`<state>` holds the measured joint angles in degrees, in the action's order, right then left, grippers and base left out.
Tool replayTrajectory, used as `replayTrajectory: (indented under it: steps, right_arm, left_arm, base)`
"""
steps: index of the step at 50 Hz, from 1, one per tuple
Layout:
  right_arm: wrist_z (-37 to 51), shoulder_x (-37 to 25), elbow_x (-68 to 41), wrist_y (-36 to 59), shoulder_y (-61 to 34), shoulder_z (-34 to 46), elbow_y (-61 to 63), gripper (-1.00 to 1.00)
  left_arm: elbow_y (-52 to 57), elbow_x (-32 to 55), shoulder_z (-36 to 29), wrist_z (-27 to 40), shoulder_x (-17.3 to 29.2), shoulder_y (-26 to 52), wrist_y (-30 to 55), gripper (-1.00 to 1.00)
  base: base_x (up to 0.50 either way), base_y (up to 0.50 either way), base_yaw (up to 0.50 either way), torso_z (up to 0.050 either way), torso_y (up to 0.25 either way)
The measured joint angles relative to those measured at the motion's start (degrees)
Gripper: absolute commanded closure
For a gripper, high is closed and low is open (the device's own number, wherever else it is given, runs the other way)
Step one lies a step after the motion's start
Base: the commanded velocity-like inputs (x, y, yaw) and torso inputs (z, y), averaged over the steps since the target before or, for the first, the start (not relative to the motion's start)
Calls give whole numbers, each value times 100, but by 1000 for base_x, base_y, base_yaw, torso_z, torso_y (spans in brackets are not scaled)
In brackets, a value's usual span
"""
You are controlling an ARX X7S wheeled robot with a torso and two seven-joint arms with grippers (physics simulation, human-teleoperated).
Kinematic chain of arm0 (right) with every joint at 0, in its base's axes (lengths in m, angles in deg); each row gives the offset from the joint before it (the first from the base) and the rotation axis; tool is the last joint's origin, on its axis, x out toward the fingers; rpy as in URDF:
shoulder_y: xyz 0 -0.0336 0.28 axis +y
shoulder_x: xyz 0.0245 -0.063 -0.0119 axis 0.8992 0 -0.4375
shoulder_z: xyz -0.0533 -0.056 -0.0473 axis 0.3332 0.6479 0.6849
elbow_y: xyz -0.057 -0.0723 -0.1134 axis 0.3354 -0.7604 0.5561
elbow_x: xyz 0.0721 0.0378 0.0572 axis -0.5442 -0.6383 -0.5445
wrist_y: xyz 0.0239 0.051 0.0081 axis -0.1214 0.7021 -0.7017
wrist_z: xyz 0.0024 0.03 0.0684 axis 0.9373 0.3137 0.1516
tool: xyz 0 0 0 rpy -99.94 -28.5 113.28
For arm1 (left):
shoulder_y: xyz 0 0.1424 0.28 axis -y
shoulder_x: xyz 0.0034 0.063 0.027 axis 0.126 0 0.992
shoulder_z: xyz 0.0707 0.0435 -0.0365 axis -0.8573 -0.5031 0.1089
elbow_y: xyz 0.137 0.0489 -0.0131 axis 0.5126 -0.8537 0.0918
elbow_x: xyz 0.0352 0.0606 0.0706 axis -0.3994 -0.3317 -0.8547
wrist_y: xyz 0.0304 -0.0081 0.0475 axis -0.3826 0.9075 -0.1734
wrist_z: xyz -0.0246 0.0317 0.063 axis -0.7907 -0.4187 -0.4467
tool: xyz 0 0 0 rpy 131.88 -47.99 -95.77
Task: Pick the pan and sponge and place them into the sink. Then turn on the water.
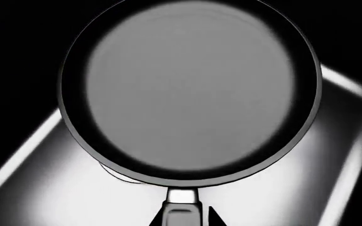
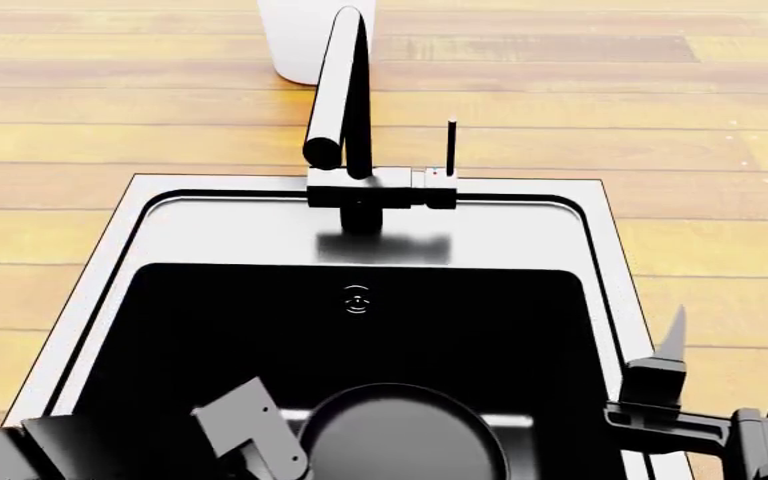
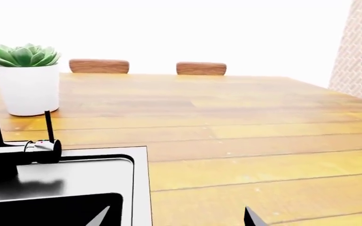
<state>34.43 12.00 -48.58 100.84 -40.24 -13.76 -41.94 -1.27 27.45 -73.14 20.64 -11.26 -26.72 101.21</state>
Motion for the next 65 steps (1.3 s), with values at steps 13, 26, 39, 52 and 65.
replayTrajectory:
  steps: [13, 26, 39, 52, 65]
  right_arm:
    - [13, -1, -5, -68, 191, -84, 20, -100]
    - [99, -23, -54, -38, 444, -247, 193, -100]
    - [182, -56, -126, 37, 590, -386, 347, -100]
    - [210, -68, -143, 39, 616, -388, 374, -100]
    - [206, -59, -137, -16, 623, -358, 339, -100]
  left_arm:
    - [-1478, -383, -228, -613, -574, 127, -794, 100]
    - [-3321, -715, -416, -1268, -1276, 249, -1757, 100]
    - [-4411, -609, -754, -1629, -1694, 267, -2355, 100]
    - [-4621, -152, -1135, -1585, -1820, 293, -2523, -100]
    - [-4520, 202, -1347, -1466, -1784, 427, -2574, -100]
  base:
    - [0, 0, 0, 0, 2]
    - [0, 0, 0, 1, 1]
    - [0, 0, 0, 0, 1]
    - [0, 0, 0, 1, 0]
    - [0, 0, 0, 0, 0]
